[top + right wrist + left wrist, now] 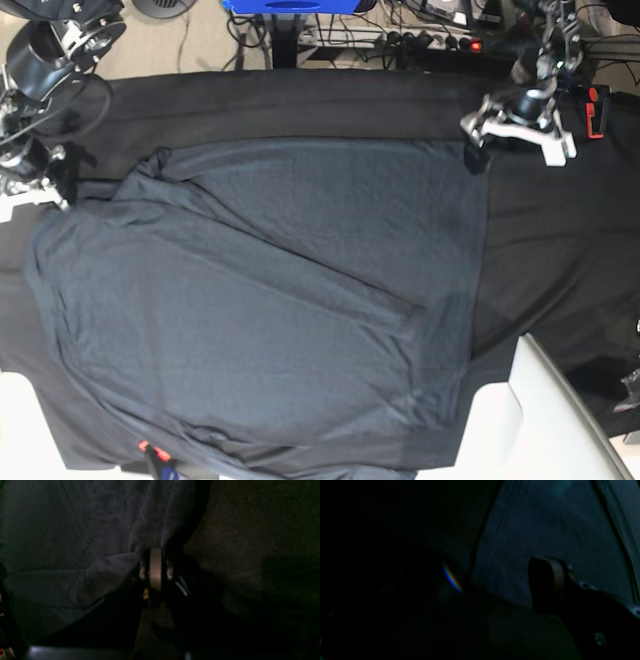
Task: Fold the T-shirt properly
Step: 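Grasp the shirt's collar edge with the left gripper beside the shoulder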
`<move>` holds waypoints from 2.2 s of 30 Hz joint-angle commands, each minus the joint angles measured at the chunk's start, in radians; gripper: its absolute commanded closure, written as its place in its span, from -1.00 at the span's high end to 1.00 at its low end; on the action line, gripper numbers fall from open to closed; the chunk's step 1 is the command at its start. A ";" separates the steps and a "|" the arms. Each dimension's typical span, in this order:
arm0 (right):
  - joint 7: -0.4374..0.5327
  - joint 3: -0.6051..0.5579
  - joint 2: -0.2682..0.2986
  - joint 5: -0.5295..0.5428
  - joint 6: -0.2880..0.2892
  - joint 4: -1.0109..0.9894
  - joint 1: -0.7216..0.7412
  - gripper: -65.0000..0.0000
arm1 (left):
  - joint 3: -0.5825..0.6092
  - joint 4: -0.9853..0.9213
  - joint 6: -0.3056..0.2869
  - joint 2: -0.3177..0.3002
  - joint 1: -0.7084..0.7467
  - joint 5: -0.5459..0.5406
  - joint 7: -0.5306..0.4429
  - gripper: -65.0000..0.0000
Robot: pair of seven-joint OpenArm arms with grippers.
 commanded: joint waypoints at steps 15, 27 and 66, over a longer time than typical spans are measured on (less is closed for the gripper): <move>-0.025 -0.003 0.011 -0.023 -0.005 0.003 0.002 -0.98 | 0.013 -0.014 0.015 0.051 -0.019 -0.001 0.090 0.76; -0.025 -0.005 0.011 -0.024 -0.008 0.003 0.002 -0.98 | 0.011 -0.102 -0.125 0.064 -0.066 -0.001 0.090 -0.65; -0.433 -0.143 0.009 -0.024 -0.402 0.431 -0.027 -0.98 | -0.164 0.380 -0.094 0.055 -0.016 0.002 0.534 -1.00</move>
